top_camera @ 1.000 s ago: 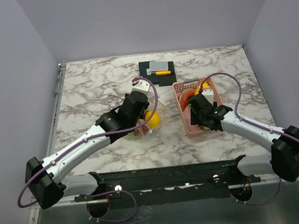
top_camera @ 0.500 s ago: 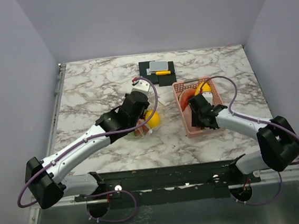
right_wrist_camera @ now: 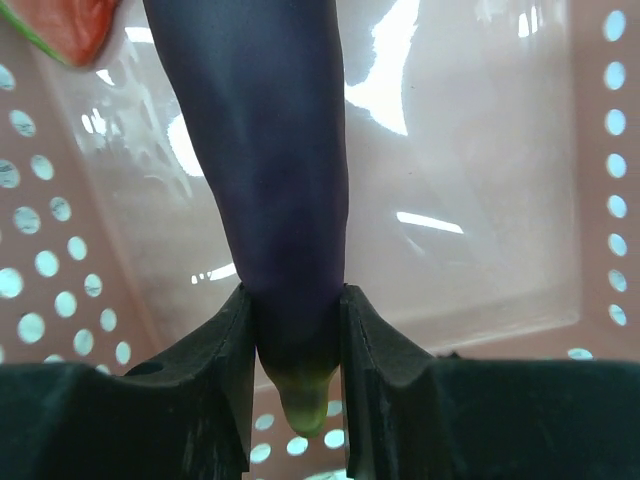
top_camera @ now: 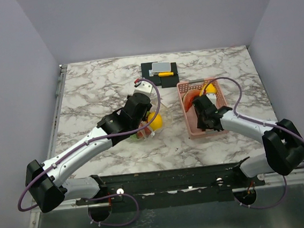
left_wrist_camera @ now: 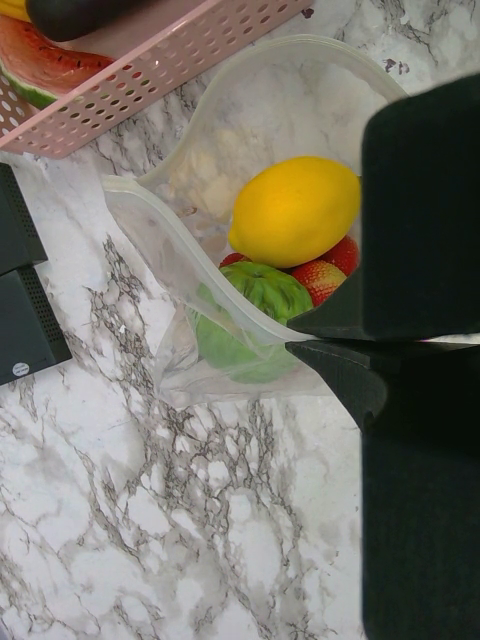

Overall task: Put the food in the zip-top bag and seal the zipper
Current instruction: Pick up the fake vegetable from the bin.

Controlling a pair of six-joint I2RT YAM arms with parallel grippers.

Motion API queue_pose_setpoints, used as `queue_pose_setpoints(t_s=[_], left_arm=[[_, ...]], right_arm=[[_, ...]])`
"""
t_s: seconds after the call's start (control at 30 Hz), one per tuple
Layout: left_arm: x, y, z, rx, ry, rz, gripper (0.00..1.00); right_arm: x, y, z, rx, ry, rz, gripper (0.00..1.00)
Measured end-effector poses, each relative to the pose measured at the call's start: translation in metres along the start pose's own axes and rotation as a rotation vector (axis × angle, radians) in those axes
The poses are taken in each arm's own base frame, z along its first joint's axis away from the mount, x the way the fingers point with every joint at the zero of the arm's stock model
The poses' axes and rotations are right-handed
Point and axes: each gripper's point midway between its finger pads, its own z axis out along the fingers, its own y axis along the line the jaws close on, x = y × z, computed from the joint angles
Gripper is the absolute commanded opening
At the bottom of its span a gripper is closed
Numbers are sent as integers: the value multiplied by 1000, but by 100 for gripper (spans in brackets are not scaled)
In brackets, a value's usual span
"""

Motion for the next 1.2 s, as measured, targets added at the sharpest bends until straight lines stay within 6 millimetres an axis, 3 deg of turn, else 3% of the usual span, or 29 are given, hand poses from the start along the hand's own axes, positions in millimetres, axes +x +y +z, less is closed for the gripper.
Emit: queue_pose_setpoints(t_s=[0.2, 0.4, 0.6, 0.73, 0.93, 1.2], left_arm=[[0, 0, 0, 0, 0, 0, 0], [0, 0, 0, 0, 0, 0, 0], [0, 0, 0, 0, 0, 0, 0], [0, 0, 0, 0, 0, 0, 0], [0, 0, 0, 0, 1, 0, 0], [1, 0, 0, 0, 3, 2, 0]], right_arm=[[-24, 2, -26, -41, -65, 12, 1], [-59, 10, -66, -139, -180, 11, 1], [-78, 25, -104, -279, -236, -23, 1], [-80, 37, -126, -389, -241, -64, 1], [-67, 54, -162, -587, -228, -150, 1], [-57, 62, -190, -706, -205, -234, 1]])
